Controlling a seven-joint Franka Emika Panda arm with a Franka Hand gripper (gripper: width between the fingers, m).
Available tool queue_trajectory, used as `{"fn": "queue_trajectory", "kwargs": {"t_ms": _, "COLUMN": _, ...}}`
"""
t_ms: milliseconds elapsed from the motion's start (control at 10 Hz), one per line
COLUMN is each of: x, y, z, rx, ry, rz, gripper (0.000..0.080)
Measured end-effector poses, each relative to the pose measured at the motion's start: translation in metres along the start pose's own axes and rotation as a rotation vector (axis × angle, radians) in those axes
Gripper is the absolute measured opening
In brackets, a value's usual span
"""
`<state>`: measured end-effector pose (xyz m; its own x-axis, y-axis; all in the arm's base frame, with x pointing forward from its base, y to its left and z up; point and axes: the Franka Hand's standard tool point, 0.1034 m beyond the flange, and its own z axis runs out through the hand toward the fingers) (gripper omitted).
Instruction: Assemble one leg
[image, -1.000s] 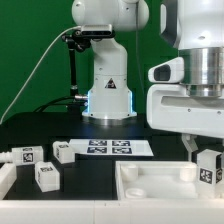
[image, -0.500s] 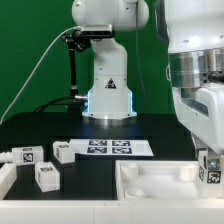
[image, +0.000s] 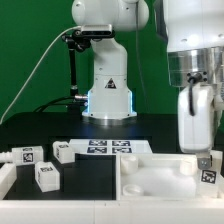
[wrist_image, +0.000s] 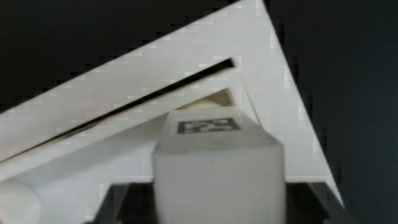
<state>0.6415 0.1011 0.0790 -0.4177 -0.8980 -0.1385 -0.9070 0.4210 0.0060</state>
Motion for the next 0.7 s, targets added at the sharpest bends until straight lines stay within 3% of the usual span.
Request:
{"fn": "queue_trajectory", "kwargs": {"t_ms": 200, "x": 0.000, "y": 0.001, "z": 0.001, "rx": -0.002, "ry": 0.001, "rz": -0.009, "gripper": 0.0324}}
{"fn": "queue_trajectory", "kwargs": {"t_ms": 300, "x": 0.000, "y": 0.000, "z": 0.001, "rx": 0.000, "ry": 0.001, "rz": -0.010, "gripper": 0.0525}}
{"fn": "queue_trajectory", "kwargs": {"t_ms": 400, "x": -0.006, "y": -0.001, "z": -0.008, "rx": 0.009, "ry": -0.011, "rz": -0.038, "gripper": 0.0611}}
{"fn": "queue_trajectory", "kwargs": {"t_ms": 600, "x": -0.017, "y": -0.005, "z": -0.046, "rx": 0.039, "ry": -0.049, "rz": -0.089, "gripper": 0.0637}}
{"fn": "queue_trajectory", "kwargs": {"t_ms": 700, "x": -0.018, "y": -0.006, "z": -0.049, "rx": 0.041, "ry": -0.051, "rz": -0.090, "gripper": 0.0637}}
